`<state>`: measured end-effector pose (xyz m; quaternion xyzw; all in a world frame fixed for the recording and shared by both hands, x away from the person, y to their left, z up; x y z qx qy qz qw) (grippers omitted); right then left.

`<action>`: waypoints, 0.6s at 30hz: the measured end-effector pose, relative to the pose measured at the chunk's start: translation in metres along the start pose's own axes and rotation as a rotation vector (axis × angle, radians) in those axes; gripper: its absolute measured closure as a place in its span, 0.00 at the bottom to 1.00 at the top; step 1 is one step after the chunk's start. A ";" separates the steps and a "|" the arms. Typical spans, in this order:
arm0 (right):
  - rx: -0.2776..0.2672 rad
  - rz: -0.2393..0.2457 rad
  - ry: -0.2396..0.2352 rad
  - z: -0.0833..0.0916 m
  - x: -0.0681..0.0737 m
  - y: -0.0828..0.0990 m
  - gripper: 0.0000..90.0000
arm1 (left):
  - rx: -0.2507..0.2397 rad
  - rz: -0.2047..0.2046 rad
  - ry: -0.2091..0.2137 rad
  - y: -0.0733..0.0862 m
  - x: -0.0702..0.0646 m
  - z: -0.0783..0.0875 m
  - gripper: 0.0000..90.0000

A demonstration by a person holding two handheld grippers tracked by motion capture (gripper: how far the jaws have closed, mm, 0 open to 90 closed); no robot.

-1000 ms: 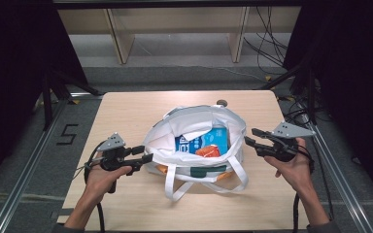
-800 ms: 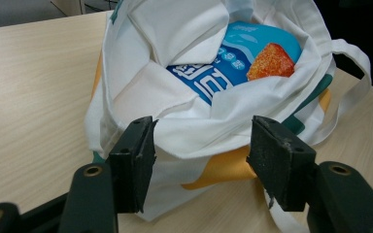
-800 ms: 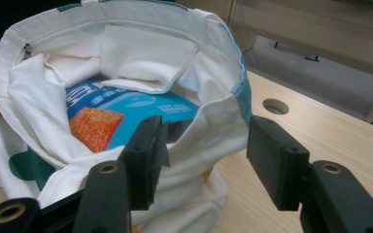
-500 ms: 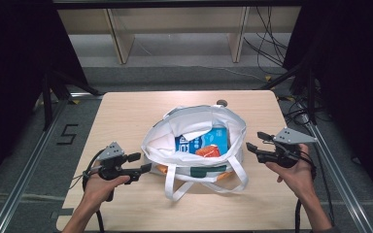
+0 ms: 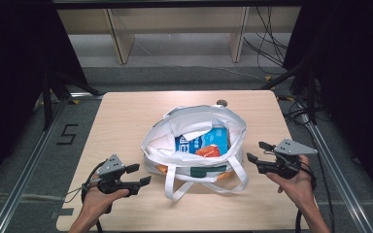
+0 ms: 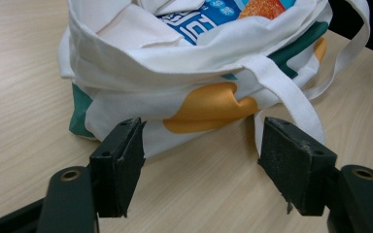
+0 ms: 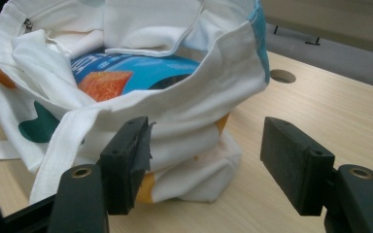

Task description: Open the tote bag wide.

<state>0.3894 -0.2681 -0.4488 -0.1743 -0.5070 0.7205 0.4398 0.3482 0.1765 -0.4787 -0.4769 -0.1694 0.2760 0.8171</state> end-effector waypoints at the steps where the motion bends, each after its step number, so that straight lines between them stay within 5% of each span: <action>1: 0.012 -0.012 -0.003 0.001 0.001 0.003 0.40 | 0.003 -0.004 -0.001 0.001 0.000 0.000 0.35; 15: 0.011 -0.008 0.010 0.007 0.006 0.021 0.37 | 0.002 -0.008 -0.018 0.016 -0.001 0.003 0.32; 18: -0.009 0.026 0.021 0.008 0.007 0.028 0.36 | 0.007 -0.018 -0.030 0.022 -0.002 0.003 0.30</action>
Point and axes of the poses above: each handheld gripper's, and its own axes: z roughly backward along the jaws, y roughly out of its underside, x roughly to its left, the point moved 4 cm from there along -z, roughly forward along the jaws, and after that the axes turned 13 degrees about -z, right-handed, at the moved point
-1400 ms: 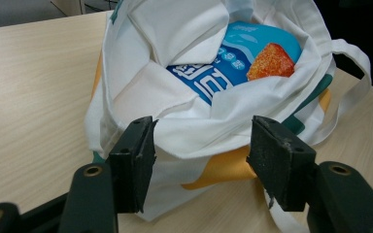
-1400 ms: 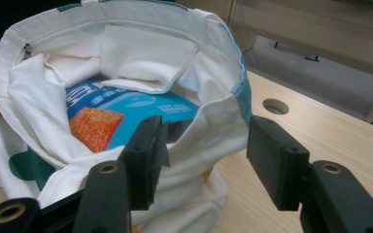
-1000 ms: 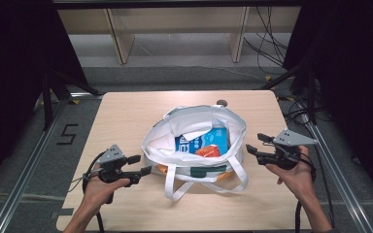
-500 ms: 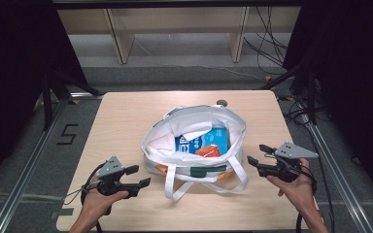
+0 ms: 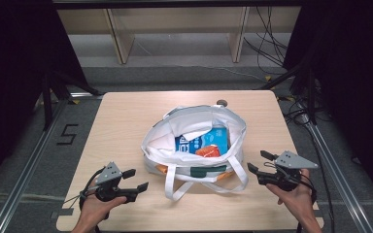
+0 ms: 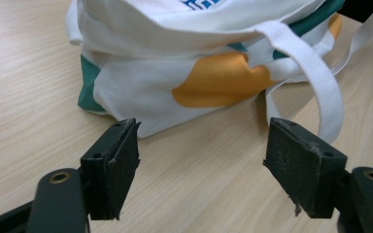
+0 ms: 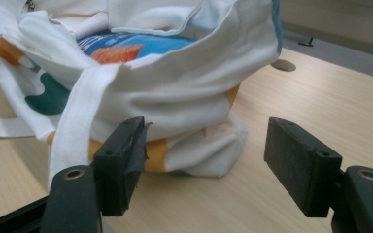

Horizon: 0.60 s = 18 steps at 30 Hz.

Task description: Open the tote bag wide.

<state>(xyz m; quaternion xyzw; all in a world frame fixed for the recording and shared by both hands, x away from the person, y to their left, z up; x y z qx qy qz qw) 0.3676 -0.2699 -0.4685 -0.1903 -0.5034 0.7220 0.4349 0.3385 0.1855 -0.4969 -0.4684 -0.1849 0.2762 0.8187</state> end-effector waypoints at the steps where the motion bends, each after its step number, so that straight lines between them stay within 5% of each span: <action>1: 0.021 -0.033 0.005 0.002 0.003 0.004 0.36 | 0.009 0.005 -0.006 0.003 -0.001 0.000 0.30; 8: 0.041 -0.011 0.020 0.008 0.002 0.016 0.34 | 0.014 0.005 -0.031 0.015 -0.007 -0.004 0.28; 11: 0.070 -0.028 0.028 0.010 0.000 0.026 0.32 | 0.026 -0.039 -0.038 0.018 -0.009 -0.004 0.28; 18: 0.099 -0.060 0.029 0.020 0.005 0.041 0.30 | 0.034 -0.020 -0.045 0.023 -0.018 -0.006 0.27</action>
Point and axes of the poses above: each handheld gripper's, and its own axes: z roughly backward along the jaws, y roughly out of its underside, x roughly to its left, the point moved 4 cm from there along -z, roughly forward along the jaws, and after that the axes turned 13 degrees about -z, right-handed, at the moved point
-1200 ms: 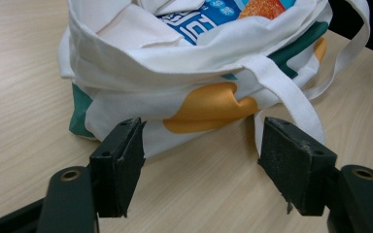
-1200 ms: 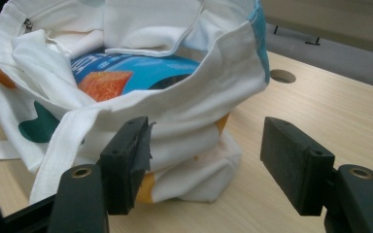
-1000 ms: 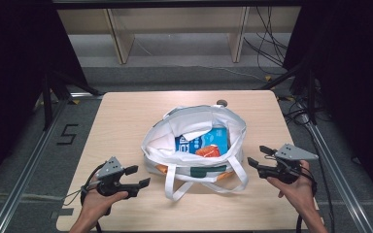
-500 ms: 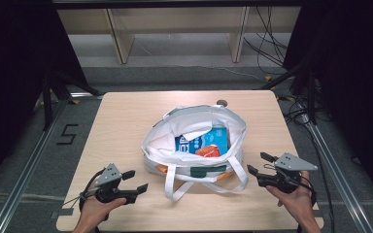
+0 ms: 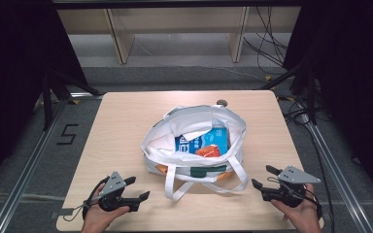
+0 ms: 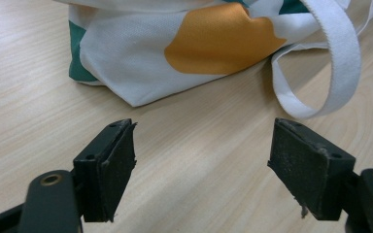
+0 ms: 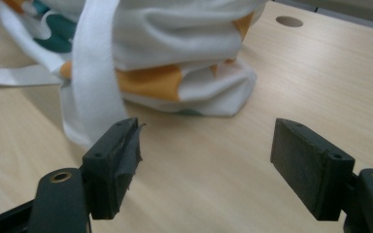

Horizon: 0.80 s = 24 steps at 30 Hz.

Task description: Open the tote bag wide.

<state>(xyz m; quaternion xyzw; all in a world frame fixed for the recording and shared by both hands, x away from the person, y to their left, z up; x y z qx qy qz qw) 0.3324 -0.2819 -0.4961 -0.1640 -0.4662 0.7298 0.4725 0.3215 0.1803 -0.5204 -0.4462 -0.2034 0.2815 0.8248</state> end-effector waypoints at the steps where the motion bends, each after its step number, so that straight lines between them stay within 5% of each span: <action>1: -0.002 0.022 -0.001 0.001 0.000 0.002 0.30 | 0.004 -0.005 -0.005 0.000 0.000 0.001 0.27; 3: 0.023 0.005 -0.004 0.004 0.004 0.009 0.30 | -0.008 0.001 -0.008 0.000 -0.003 0.004 0.27; 5: 0.023 0.060 0.000 0.004 0.004 0.012 0.30 | 0.004 -0.004 -0.001 0.002 -0.004 0.006 0.27; 8: 0.053 0.079 -0.031 0.003 0.007 0.018 0.30 | 0.004 -0.036 -0.024 0.003 -0.003 0.008 0.27; 11: 0.048 0.098 -0.012 0.004 0.007 0.020 0.29 | 0.008 -0.022 -0.032 0.004 -0.002 0.009 0.27; 13: 0.065 0.071 -0.008 0.004 0.010 0.022 0.29 | 0.008 -0.018 -0.036 0.004 -0.001 0.008 0.27; 14: 0.064 0.106 -0.005 0.004 0.007 0.022 0.29 | 0.013 -0.040 -0.030 0.004 0.000 0.008 0.27; 24: 0.088 0.106 -0.004 0.001 0.006 0.024 0.28 | 0.011 -0.010 -0.029 0.005 -0.001 0.005 0.27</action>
Point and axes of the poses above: each handheld gripper's, and its own axes: z roughly backward along the jaws, y roughly out of its underside, x roughly to its left, the point moved 4 cm from there along -z, roughly forward along the jaws, and after that the axes turned 13 degrees about -z, right-handed, at the moved point
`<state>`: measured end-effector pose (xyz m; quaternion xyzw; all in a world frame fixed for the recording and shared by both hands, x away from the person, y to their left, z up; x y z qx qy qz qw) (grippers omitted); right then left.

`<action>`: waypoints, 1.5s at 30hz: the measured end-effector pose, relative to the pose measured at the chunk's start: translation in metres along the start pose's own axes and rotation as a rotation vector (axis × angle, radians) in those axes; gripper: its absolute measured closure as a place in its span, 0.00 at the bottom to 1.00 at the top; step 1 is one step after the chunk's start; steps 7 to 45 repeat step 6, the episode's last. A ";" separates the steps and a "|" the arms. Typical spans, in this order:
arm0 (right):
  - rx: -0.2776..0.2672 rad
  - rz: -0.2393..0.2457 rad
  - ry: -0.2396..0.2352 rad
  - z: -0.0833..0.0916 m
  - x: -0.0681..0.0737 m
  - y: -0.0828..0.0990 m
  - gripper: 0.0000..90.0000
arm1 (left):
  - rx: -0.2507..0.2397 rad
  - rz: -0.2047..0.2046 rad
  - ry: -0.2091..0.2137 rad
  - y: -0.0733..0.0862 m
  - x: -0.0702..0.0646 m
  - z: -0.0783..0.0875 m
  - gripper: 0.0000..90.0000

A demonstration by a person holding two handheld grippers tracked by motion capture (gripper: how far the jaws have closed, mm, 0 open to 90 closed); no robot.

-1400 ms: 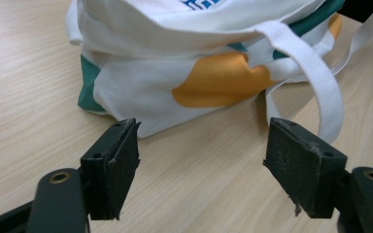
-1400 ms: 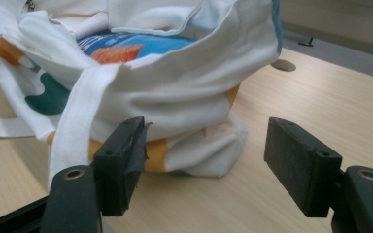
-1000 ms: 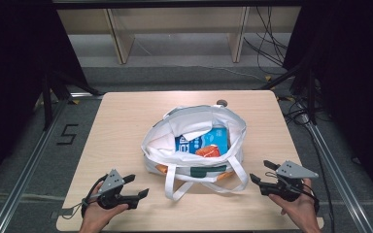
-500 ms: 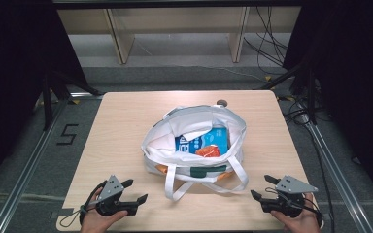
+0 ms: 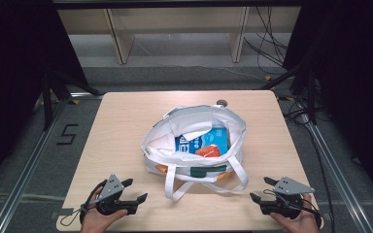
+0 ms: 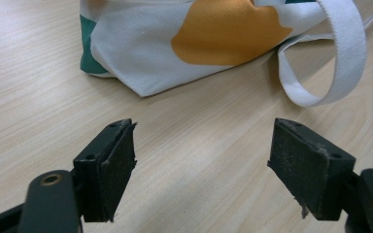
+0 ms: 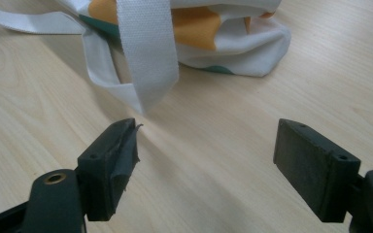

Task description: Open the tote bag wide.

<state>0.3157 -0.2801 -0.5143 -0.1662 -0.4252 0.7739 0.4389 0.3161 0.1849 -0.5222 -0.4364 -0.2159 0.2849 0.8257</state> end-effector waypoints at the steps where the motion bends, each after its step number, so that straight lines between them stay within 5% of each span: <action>1: 0.000 0.000 0.000 0.000 0.000 0.000 0.28 | 0.010 -0.010 0.001 0.000 0.001 0.001 0.27; 45: 0.012 -0.017 -0.002 0.000 -0.001 0.001 0.27 | 0.012 -0.027 0.003 0.001 0.002 0.000 0.27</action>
Point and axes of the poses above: each handheld gripper's, and its own axes: z roughly backward along the jaws, y roughly out of its underside, x roughly to its left, the point moved 4 cm from there along -z, roughly forward along the jaws, and after that the axes turned 13 degrees about -z, right-handed, at the moved point
